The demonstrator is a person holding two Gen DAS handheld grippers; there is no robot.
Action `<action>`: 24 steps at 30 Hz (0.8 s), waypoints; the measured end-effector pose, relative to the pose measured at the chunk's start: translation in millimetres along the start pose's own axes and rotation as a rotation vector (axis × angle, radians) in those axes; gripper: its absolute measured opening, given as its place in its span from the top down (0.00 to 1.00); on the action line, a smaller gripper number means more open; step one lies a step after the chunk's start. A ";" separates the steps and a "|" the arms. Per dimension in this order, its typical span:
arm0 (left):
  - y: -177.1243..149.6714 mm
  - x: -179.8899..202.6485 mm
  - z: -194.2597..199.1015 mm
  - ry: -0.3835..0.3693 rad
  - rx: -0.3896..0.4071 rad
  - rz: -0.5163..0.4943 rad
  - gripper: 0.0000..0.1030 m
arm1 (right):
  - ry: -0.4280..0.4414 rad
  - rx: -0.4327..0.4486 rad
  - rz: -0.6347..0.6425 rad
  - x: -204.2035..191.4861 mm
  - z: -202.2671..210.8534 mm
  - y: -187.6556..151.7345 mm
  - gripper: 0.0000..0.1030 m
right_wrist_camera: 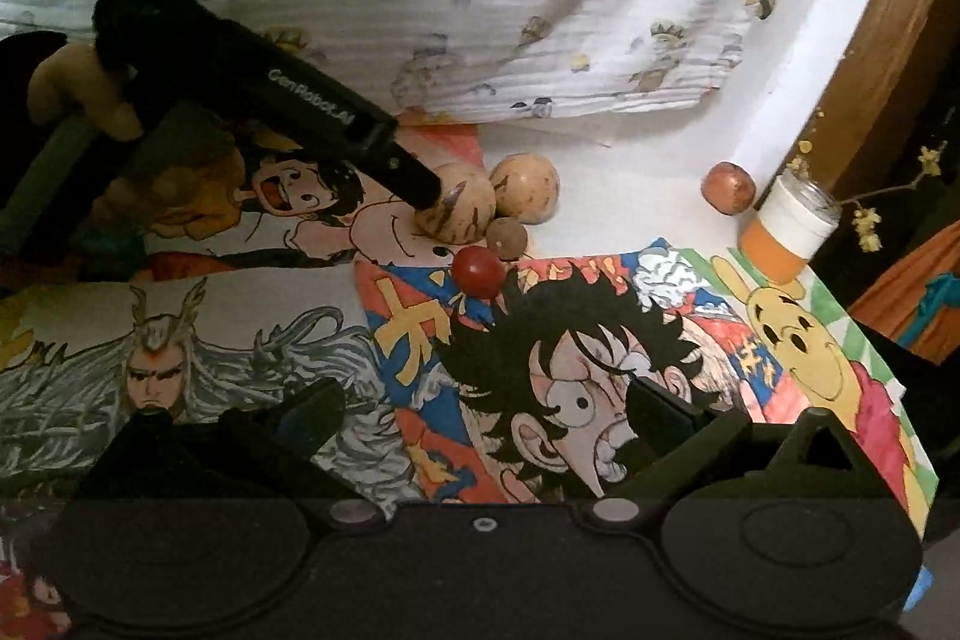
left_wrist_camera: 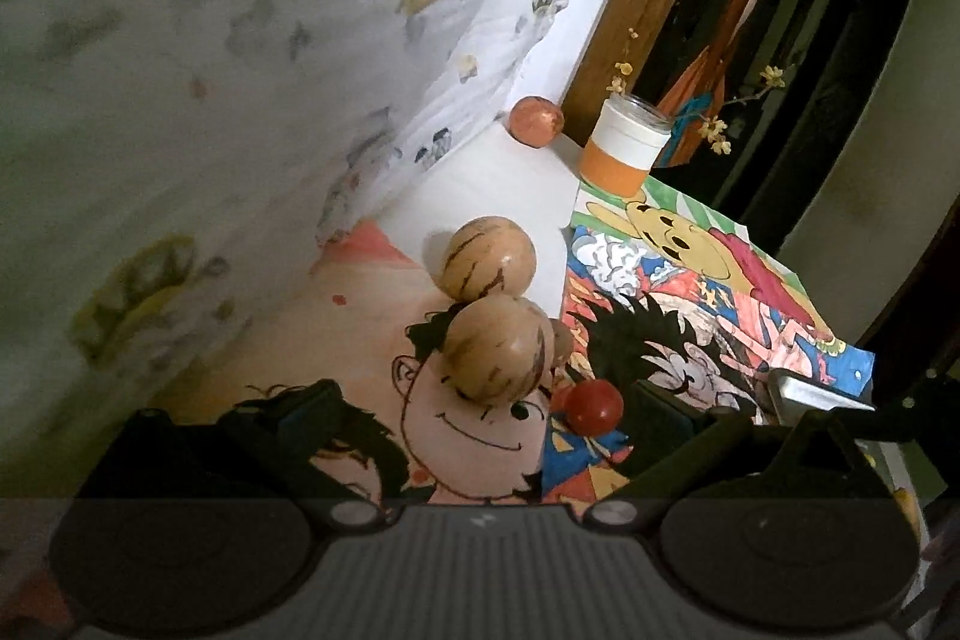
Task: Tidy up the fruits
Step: 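Grasp a red tomato with the right gripper while the left gripper grasps a large tan round fruit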
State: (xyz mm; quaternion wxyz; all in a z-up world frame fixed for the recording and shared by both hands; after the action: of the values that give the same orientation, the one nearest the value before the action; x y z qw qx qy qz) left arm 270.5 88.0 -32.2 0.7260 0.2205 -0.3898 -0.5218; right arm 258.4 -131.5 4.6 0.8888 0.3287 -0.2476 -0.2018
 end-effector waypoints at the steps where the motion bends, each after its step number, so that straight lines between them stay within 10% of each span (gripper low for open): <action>1: 0.9 0.1 -3.7 -0.005 -0.004 0.004 0.00 | 0.011 -0.001 0.001 0.8 -3.5 0.6 0.04; 24: 14.8 -12.3 -41.2 -0.066 0.011 0.071 0.29 | 0.113 -0.026 -0.118 21.5 -69.5 28.7 0.31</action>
State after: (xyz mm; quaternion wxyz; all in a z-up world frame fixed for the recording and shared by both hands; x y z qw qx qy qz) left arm 310.1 101.1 -50.3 0.7297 0.1934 -0.4239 -0.5005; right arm 321.0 -88.9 -15.1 0.8922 0.3420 -0.1745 -0.2380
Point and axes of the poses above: each gripper's, at about its wrist camera, not at the fingertips, and z roughly against the way its jaws point, x to its right, y to its top, the point moved 4 cm from there along -z, roughly the way its jaws point
